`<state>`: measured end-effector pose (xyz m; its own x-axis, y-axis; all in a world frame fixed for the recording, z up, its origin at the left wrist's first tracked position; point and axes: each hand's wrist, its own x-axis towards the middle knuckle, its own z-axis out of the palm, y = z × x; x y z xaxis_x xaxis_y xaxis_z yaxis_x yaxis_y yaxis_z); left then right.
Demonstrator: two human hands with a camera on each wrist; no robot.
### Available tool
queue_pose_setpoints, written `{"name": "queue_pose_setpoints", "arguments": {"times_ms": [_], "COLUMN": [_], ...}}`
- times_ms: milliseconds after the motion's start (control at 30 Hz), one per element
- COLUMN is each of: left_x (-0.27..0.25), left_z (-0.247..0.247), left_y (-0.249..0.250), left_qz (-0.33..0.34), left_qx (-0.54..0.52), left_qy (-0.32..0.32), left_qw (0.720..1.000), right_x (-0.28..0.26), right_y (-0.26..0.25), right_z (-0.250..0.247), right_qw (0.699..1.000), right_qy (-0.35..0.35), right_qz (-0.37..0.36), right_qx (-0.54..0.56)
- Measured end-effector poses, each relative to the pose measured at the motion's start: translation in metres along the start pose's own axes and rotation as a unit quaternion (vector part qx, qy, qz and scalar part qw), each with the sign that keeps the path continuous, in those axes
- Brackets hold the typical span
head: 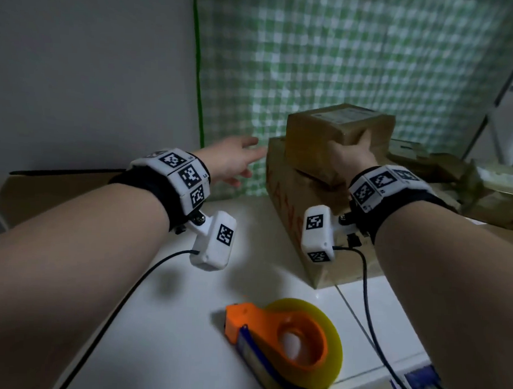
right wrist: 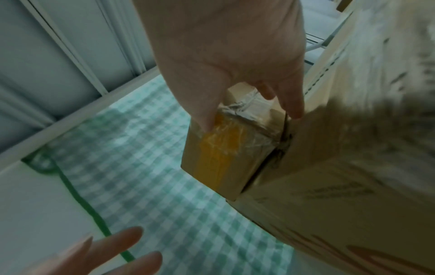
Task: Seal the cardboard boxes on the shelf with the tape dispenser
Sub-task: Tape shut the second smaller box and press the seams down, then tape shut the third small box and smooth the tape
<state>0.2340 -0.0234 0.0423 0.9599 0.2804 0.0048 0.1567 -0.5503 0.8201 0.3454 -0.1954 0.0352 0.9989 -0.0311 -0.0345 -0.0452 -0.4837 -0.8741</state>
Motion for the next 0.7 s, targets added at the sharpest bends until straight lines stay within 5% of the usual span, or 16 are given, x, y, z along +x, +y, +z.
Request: {"name": "queue_pose_setpoints", "arguments": {"times_ms": [267,567,700], "left_x": [0.028,0.046,0.047], "left_z": [-0.008,-0.016,-0.016], "left_y": [-0.013,-0.026,-0.037], "left_qz": [-0.007,-0.011,-0.015], "left_qx": [0.005,0.016,0.015], "left_qy": [0.012,0.02,0.026], "left_qw": [1.0,1.0,0.999], "right_x": [0.015,0.048,0.048], "right_y": [-0.01,-0.026,-0.026], "right_z": [0.011,0.041,0.054], "right_qw": [0.99,0.993,0.992], "right_qy": [0.03,-0.006,-0.094], "right_qz": [-0.11,-0.097,-0.077], "right_qx": [-0.083,-0.06,0.017]}}
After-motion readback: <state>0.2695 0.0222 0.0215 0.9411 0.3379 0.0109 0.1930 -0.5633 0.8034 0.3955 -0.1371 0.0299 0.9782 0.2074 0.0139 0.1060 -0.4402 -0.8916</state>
